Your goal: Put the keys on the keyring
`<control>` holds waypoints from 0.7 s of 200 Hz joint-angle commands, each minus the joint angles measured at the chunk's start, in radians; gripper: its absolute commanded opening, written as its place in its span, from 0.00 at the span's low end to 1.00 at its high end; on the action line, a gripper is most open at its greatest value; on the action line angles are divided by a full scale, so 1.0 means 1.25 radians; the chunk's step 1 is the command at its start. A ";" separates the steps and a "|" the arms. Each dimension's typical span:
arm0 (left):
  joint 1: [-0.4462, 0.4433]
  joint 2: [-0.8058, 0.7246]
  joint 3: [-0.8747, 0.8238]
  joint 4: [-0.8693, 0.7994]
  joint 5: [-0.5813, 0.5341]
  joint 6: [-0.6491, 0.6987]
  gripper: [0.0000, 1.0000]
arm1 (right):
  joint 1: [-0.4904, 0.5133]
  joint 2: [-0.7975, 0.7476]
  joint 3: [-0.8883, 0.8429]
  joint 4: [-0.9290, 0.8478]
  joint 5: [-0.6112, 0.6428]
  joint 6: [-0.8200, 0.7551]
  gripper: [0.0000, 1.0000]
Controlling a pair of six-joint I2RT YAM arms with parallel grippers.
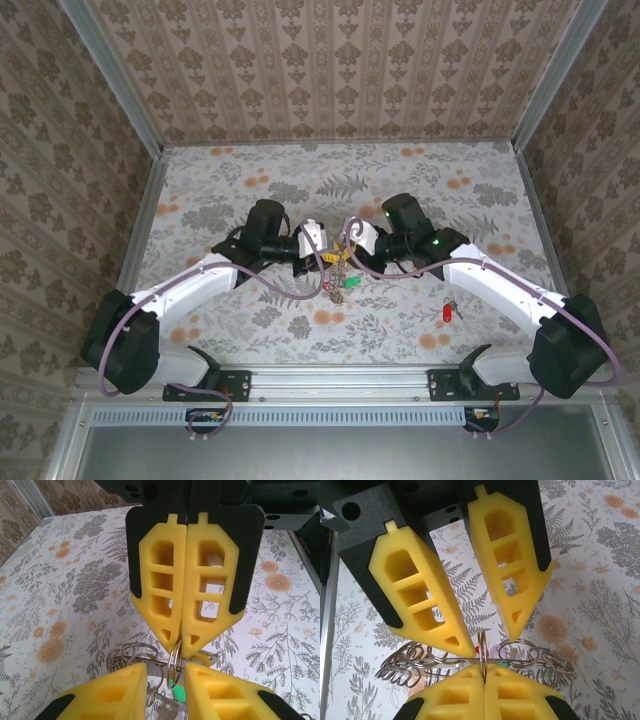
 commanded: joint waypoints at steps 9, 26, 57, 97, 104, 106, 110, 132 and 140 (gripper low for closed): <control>-0.007 0.003 0.036 -0.023 0.016 0.029 0.21 | 0.008 0.005 0.045 -0.024 0.012 -0.017 0.00; -0.010 0.011 0.046 -0.043 0.018 0.042 0.16 | 0.011 0.006 0.050 -0.029 0.015 -0.018 0.00; -0.011 0.019 0.052 -0.057 0.024 0.049 0.11 | 0.014 -0.003 0.050 -0.017 0.003 -0.013 0.00; -0.010 0.030 0.060 -0.078 0.035 0.055 0.01 | 0.014 -0.031 0.030 0.023 -0.008 -0.012 0.00; -0.010 0.032 0.059 -0.080 0.038 0.055 0.00 | 0.013 -0.033 0.028 0.023 -0.007 -0.013 0.00; -0.010 0.032 0.059 -0.080 0.038 0.054 0.00 | 0.014 -0.034 0.027 0.023 -0.005 -0.014 0.00; -0.010 0.033 0.059 -0.079 0.038 0.054 0.00 | 0.013 -0.035 0.027 0.023 -0.004 -0.013 0.00; 0.000 0.032 0.047 -0.045 0.069 0.026 0.00 | 0.013 -0.042 0.007 0.040 0.009 -0.010 0.00; 0.006 0.028 0.032 -0.005 0.083 -0.004 0.00 | 0.012 -0.046 -0.009 0.057 0.012 -0.007 0.02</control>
